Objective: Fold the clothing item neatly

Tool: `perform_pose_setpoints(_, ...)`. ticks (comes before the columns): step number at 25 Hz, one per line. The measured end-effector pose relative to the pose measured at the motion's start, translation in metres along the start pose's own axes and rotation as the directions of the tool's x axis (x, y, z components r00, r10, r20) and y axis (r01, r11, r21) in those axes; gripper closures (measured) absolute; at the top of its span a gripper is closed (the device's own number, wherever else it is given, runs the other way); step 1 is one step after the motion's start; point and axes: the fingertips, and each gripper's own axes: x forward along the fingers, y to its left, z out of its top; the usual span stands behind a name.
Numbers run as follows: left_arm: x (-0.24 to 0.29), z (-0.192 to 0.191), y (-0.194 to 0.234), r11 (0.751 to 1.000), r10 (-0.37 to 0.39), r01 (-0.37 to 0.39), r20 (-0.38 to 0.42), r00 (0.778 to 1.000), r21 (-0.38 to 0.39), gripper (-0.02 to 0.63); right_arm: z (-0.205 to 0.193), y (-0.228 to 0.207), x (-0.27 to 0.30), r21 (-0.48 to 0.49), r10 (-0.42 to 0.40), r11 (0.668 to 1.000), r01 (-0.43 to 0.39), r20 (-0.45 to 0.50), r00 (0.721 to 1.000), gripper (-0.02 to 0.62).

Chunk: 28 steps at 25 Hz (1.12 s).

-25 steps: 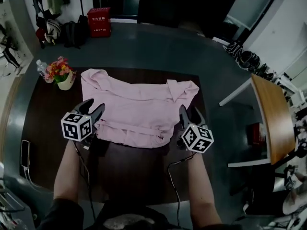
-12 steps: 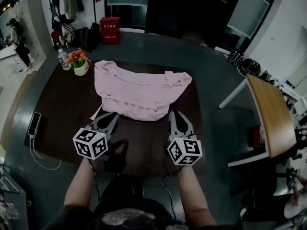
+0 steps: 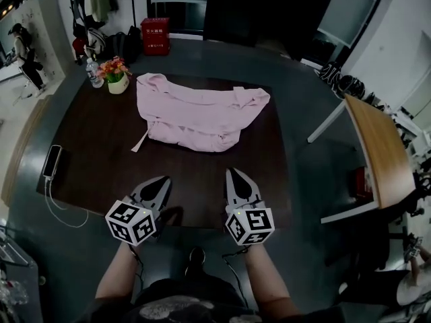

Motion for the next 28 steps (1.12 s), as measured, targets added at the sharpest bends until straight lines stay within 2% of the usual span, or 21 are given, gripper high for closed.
perform_pose_setpoints(6,-0.082,-0.038,-0.004,0.998,0.011,-0.012,-0.016,1.0,-0.065,0.595,-0.038,0.069,-0.035,0.02,0.012,1.0,-0.011,-0.071,0.997,0.601)
perform_pose_setpoints(12,-0.172,-0.065,-0.017,0.994,0.02,-0.019,0.008,1.0,-0.105,0.595,-0.055,0.137,-0.097,-0.031,0.028,0.999,-0.031,-0.108,0.994,0.601)
perform_pose_setpoints(17,-0.223,-0.075,-0.045,0.997,-0.015,0.017,0.026,1.0,-0.077,0.595,-0.058,0.17,-0.151,-0.046,-0.017,0.999,0.013,-0.089,0.996,0.601)
perform_pose_setpoints(20,-0.249,-0.089,-0.064,0.998,-0.038,0.038,0.005,0.999,-0.058,0.595,-0.064,0.183,-0.181,-0.045,-0.041,0.998,0.037,-0.101,0.994,0.601)
perform_pose_setpoints(25,-0.28,-0.108,-0.071,1.0,-0.02,0.02,-0.032,0.999,-0.01,0.595,-0.078,0.203,-0.207,-0.065,-0.058,0.997,0.05,-0.126,0.99,0.601)
perform_pose_setpoints(28,-0.29,-0.11,-0.071,1.0,-0.008,0.008,-0.022,1.0,0.004,0.595,-0.08,0.211,-0.215,-0.076,-0.061,0.996,0.052,-0.126,0.99,0.601)
